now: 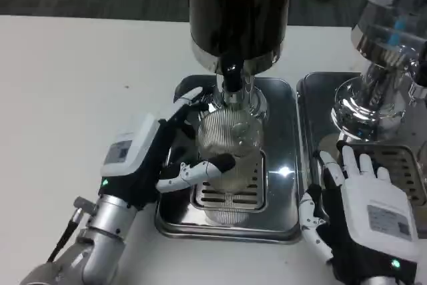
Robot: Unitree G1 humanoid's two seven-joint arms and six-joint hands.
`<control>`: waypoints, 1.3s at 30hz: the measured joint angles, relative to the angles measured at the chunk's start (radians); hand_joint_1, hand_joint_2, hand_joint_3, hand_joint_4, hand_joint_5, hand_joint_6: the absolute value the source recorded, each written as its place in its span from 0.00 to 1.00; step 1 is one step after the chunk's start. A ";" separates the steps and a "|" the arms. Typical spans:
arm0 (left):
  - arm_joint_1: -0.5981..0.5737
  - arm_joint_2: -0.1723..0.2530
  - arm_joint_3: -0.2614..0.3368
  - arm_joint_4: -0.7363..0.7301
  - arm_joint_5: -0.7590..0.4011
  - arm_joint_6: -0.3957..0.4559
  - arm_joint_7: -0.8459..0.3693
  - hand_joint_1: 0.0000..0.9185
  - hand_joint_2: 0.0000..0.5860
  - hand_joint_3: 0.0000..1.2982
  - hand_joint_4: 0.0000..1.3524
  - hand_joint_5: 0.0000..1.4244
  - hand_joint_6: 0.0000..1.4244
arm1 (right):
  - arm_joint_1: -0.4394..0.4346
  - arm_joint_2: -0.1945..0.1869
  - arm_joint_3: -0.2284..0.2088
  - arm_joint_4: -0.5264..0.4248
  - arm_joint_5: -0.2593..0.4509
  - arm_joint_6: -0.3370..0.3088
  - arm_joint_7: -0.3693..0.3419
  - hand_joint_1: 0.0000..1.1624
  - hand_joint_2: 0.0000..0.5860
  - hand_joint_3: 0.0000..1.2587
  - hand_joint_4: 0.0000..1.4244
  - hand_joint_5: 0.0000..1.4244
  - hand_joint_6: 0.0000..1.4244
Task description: Grasp the cup under the faucet to collect the drink, then remove the cup.
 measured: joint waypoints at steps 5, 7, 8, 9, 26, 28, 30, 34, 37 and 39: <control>0.041 0.038 0.037 -0.063 -0.010 -0.022 0.030 0.00 0.00 0.05 0.10 0.32 0.22 | -0.010 -0.003 -0.003 0.002 -0.001 0.000 -0.005 0.03 1.00 0.08 0.00 0.00 0.00; 0.053 0.058 0.051 -0.076 -0.014 -0.022 0.033 0.00 0.00 0.04 0.10 0.31 0.21 | -0.014 -0.009 -0.006 0.009 -0.006 0.000 -0.010 0.06 1.00 0.05 0.00 0.00 0.00; 0.058 0.071 0.053 -0.081 -0.014 -0.022 0.032 0.00 0.00 0.03 0.09 0.30 0.21 | -0.016 -0.012 -0.006 0.014 -0.009 0.000 -0.013 0.09 1.00 0.03 0.00 0.00 0.00; 0.062 0.085 0.055 -0.086 -0.013 -0.022 0.032 0.00 0.00 0.02 0.07 0.28 0.21 | -0.019 -0.015 -0.005 0.019 -0.017 0.000 -0.016 0.10 1.00 0.02 0.00 0.00 0.00; 0.216 0.250 0.145 -0.348 -0.083 -0.143 -0.046 0.00 0.10 0.00 0.00 0.05 0.01 | -0.035 -0.044 0.012 0.077 -0.045 -0.002 -0.048 0.14 1.00 0.00 0.00 0.00 0.00; 0.218 0.254 0.174 -0.395 -0.121 -0.177 -0.087 0.00 0.11 0.00 0.00 0.07 0.03 | -0.038 -0.044 0.012 0.079 -0.044 -0.002 -0.048 0.14 1.00 0.00 0.00 0.00 0.00; 0.221 0.254 0.200 -0.441 -0.153 -0.206 -0.124 0.00 0.12 0.00 0.00 0.08 0.04 | -0.040 -0.043 0.012 0.080 -0.042 -0.002 -0.048 0.14 1.00 0.00 0.00 0.00 0.00; 0.222 0.252 0.240 -0.507 -0.231 -0.247 -0.212 0.00 0.13 0.00 0.00 0.08 0.05 | -0.043 -0.042 0.012 0.081 -0.037 -0.002 -0.048 0.15 1.00 0.00 0.00 0.00 0.00; 0.206 0.241 0.242 -0.515 -0.312 -0.270 -0.325 0.00 0.13 0.00 0.00 0.08 0.05 | -0.047 -0.039 0.012 0.081 -0.028 -0.002 -0.048 0.15 1.00 0.00 0.00 0.00 0.00; 0.184 0.229 0.234 -0.514 -0.372 -0.277 -0.414 0.00 0.13 0.00 0.00 0.08 0.05 | -0.049 -0.037 0.012 0.082 -0.026 -0.002 -0.048 0.15 1.00 0.00 0.00 0.00 0.00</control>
